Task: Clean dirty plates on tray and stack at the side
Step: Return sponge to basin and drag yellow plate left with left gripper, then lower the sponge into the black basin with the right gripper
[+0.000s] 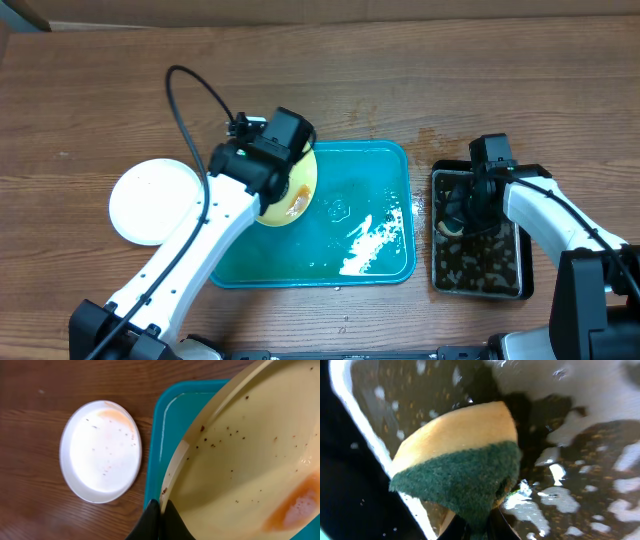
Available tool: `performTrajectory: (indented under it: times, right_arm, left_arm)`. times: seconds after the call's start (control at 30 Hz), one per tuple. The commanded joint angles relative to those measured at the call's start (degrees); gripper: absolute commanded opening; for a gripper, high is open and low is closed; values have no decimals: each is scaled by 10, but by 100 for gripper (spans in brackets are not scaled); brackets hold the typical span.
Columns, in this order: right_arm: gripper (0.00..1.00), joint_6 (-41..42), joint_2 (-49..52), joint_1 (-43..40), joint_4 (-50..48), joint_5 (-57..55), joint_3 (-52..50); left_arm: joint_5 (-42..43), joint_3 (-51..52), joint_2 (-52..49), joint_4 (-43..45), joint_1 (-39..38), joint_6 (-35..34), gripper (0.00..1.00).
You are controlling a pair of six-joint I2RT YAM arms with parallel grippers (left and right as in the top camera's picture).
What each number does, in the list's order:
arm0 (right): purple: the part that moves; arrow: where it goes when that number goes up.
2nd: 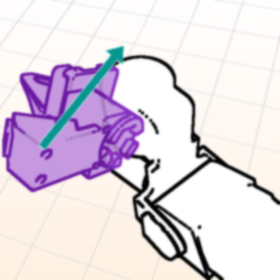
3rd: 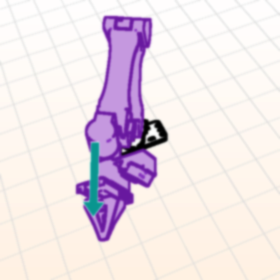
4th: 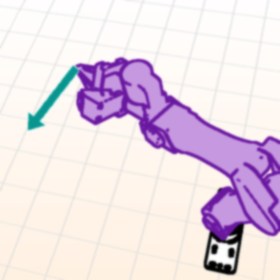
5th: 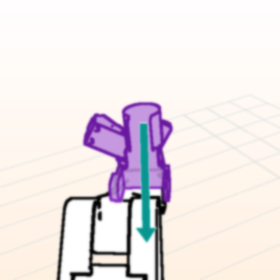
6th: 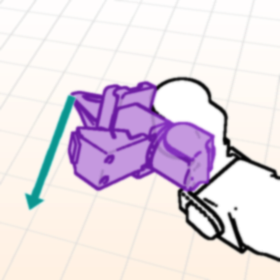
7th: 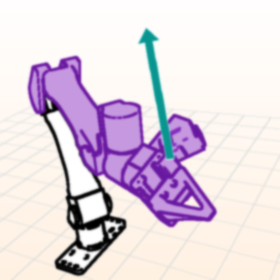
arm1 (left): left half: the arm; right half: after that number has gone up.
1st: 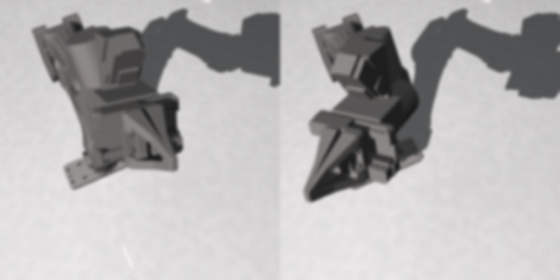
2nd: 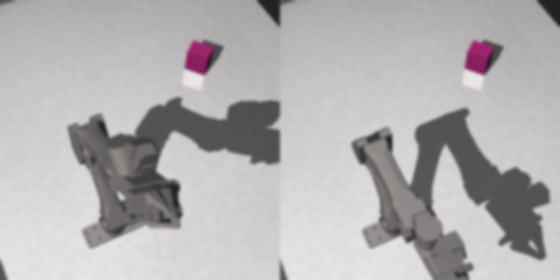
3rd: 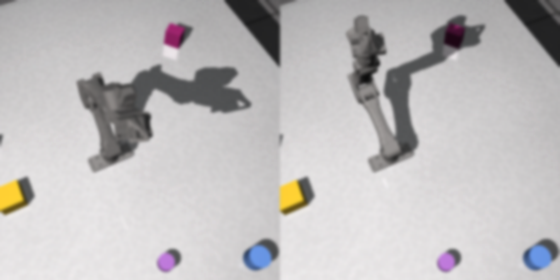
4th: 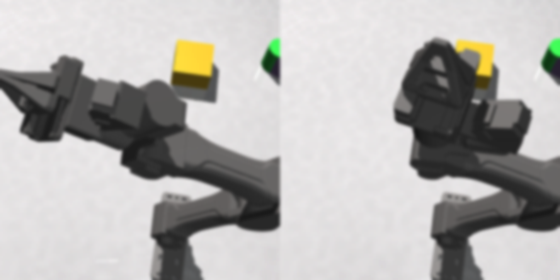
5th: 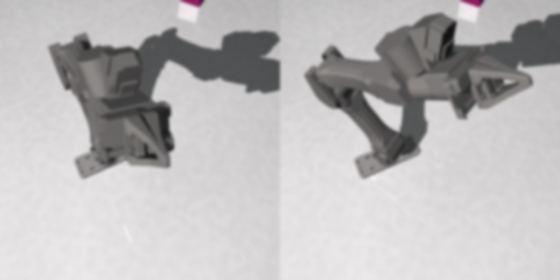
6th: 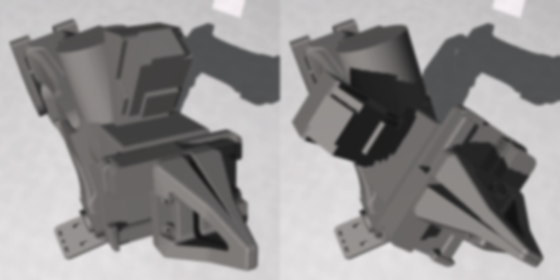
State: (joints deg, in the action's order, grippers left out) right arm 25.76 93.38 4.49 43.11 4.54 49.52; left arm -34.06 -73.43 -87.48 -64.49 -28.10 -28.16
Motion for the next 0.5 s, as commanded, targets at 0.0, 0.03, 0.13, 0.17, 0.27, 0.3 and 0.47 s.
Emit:
performTrajectory:
  times: [0.0, 0.03, 0.13, 0.17, 0.27, 0.3, 0.47]
  right_arm:
    - [8, -42, 1, 0, -18, 45, -7]
    - [8, -50, 1, 0, -24, 52, -7]
    - [8, -66, 1, 0, -50, 70, -7]
    - [8, -66, 1, 0, -58, 72, -7]
    - [8, -73, 1, 0, -85, 89, -7]
    - [8, -85, 1, 0, -96, 110, -7]
    - [8, -110, 1, 0, -135, 198, -7]
  left_arm:
    - [-90, 0, 14, -4, -26, -5, 4]
    - [-97, 0, 14, -5, -31, -5, 4]
    - [-111, 0, 14, -12, -50, -5, 4]
    - [-113, 0, 14, -15, -55, -5, 4]
    - [-116, 0, 14, -24, -67, -5, 4]
    - [-118, 0, 14, -27, -70, -5, 4]
    - [-139, 0, 14, -38, -76, -6, 4]
